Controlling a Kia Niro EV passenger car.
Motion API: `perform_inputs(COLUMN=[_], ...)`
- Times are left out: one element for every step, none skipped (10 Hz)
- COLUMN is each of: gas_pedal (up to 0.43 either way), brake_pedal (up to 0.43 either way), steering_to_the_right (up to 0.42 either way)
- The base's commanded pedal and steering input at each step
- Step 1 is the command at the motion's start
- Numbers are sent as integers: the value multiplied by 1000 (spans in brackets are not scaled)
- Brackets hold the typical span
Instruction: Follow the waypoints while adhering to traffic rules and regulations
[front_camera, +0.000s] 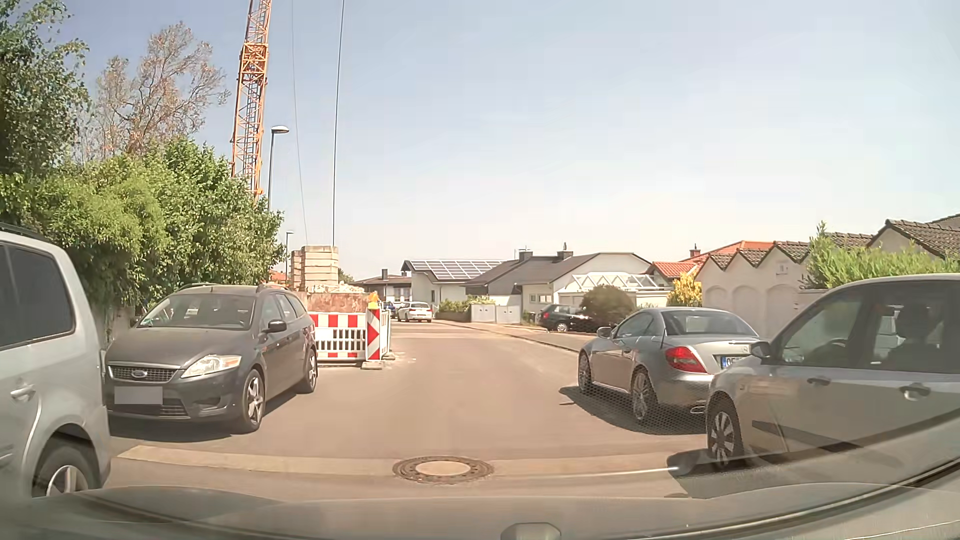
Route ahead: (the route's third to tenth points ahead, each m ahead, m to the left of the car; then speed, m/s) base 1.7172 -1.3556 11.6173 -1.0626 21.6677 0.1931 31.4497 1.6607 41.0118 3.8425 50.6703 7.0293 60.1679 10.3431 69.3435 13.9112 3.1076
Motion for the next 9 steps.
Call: perform_inputs(gas_pedal=[0, 0, 0, 0, 0, 0, 0, 0, 0], brake_pedal=[220, 226, 238, 238, 238, 244, 250, 250, 250], steering_to_the_right=[-16, -16, -16, -16, -16, -16, -16, -15, -15])
